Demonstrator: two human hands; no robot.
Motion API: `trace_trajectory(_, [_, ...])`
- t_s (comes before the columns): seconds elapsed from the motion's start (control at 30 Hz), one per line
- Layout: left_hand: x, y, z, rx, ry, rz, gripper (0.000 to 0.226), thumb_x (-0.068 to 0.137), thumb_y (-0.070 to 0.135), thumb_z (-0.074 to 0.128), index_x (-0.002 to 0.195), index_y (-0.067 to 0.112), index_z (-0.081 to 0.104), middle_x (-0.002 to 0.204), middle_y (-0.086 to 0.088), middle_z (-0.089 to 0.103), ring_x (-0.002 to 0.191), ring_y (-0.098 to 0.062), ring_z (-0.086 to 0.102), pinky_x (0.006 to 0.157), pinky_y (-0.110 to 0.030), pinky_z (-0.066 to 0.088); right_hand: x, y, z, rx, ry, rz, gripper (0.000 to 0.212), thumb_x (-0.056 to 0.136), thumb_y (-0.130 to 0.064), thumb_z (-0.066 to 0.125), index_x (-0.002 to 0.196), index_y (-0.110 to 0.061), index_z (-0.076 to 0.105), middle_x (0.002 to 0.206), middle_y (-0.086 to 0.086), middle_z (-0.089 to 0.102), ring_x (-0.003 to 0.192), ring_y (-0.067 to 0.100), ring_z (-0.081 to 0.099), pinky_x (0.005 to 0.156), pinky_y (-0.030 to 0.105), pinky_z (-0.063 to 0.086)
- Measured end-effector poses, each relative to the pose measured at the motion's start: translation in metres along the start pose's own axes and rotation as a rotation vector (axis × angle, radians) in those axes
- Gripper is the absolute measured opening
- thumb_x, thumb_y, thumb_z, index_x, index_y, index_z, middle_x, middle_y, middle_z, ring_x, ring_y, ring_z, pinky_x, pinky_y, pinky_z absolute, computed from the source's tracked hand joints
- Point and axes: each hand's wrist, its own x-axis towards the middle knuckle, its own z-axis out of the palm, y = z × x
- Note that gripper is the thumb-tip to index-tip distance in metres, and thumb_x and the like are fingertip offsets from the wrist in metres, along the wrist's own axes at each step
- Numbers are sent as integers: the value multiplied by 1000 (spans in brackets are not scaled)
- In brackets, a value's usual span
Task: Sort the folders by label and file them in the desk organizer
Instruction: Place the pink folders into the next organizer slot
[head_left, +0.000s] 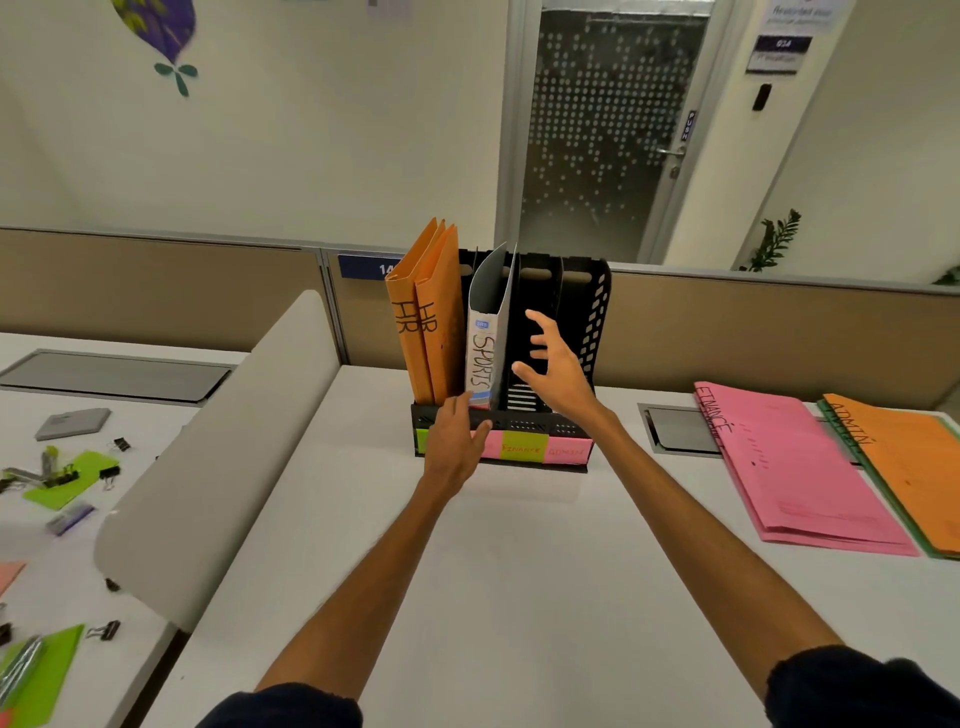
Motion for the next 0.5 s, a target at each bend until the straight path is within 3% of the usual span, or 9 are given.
trace_trajectory(0.33, [-47,53,33,14,-52,95,48,98,32,52,141,13,43,142,-6,48,129,-23,48,103,-39,45,-76,55,-62,-22,129,166,48,95,-20,60,139,-9,43,137,13,52,124,25,52,94,27,42])
trace_trajectory(0.5, [-65,83,67,-5,-109,134,43,98,28,50,138,10,46,138,-8,51,125,-25,49,103,-40,43,-115,92,-102,-65,166,279,43,95,-21,60,133,-7,47,131,13,54,117,25,53,88,26,42])
